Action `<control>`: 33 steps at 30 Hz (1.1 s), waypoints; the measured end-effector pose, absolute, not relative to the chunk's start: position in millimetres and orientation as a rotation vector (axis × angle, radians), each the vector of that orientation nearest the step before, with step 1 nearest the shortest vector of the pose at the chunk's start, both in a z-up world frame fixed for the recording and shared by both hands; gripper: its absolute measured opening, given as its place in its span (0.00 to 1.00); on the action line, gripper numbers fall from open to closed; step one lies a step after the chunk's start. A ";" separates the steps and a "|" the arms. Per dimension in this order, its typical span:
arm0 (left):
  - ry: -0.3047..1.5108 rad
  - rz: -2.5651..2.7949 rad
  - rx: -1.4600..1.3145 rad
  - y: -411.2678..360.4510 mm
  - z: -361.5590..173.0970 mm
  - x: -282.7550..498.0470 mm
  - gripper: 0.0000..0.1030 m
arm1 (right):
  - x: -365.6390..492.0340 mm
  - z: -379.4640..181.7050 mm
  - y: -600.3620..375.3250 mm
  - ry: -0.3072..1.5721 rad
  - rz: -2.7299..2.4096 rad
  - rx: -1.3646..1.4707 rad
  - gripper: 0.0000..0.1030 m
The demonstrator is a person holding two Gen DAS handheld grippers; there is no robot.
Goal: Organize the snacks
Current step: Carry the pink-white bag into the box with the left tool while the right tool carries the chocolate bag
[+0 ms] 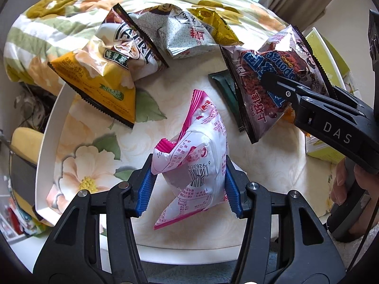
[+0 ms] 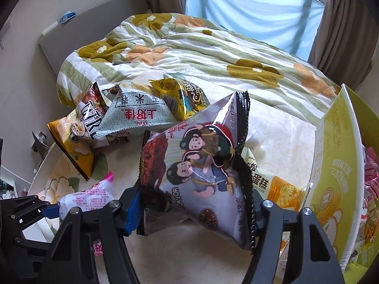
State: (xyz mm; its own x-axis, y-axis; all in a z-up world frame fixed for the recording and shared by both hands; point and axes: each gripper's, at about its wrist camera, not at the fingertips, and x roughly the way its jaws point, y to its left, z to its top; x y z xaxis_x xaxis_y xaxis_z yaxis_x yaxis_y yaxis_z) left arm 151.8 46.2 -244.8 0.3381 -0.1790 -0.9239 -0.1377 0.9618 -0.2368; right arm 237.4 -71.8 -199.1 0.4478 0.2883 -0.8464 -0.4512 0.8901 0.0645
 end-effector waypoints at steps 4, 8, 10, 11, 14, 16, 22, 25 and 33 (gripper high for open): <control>1.173 -0.066 -0.243 43.6 -214.5 150.6 0.48 | 228.4 -178.3 -81.0 0.983 0.428 -0.136 0.62; 1.115 -0.126 -0.208 36.5 -184.4 151.4 0.48 | 217.7 -150.6 -95.2 0.956 0.378 -0.064 0.62; 1.086 -0.167 -0.201 29.7 -169.6 161.1 0.48 | 210.8 -134.5 -104.4 0.931 0.341 -0.039 0.62; 1.072 -0.190 -0.195 25.4 -163.2 164.3 0.48 | 207.9 -126.7 -110.3 0.921 0.318 -0.027 0.62; 1.036 -0.263 -0.174 8.7 -141.4 176.1 0.48 | 200.7 -104.6 -131.9 0.894 0.254 0.026 0.62; 1.010 -0.308 -0.163 -4.2 -127.2 183.7 0.48 | 196.6 -91.8 -148.7 0.879 0.205 0.053 0.62; 0.940 -0.388 -0.138 -57.1 -92.1 215.3 0.48 | 188.8 -64.7 -209.1 0.826 0.079 0.104 0.62; 0.911 -0.412 -0.127 -90.6 -79.7 234.4 0.48 | 190.4 -58.8 -242.6 0.812 0.034 0.118 0.62; 0.910 -0.453 -0.120 -190.4 -74.4 290.1 0.48 | 210.1 -60.0 -329.6 0.810 -0.024 0.133 0.62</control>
